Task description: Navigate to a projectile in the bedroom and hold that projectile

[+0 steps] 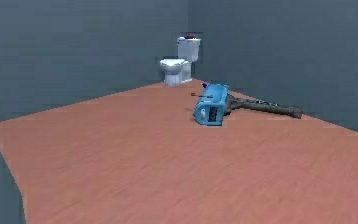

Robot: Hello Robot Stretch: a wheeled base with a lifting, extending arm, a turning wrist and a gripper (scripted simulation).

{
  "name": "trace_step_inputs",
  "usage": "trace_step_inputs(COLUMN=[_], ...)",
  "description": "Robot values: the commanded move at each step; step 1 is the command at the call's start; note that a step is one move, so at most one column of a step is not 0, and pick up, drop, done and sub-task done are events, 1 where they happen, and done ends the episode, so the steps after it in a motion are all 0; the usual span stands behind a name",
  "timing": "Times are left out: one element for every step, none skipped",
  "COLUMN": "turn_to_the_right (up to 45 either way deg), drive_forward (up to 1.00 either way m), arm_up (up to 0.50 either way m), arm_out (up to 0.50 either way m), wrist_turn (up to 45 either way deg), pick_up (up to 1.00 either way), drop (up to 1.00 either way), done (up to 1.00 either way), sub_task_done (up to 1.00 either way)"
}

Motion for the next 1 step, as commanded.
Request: trace_step_inputs(turn_to_the_right=[-3.0], drive_forward=[0.0], arm_up=[0.0], arm_out=[0.0], wrist_turn=[0.0], pick_up=[0.0], drop=[0.0], done=[0.0], sub_task_done=[0.0])
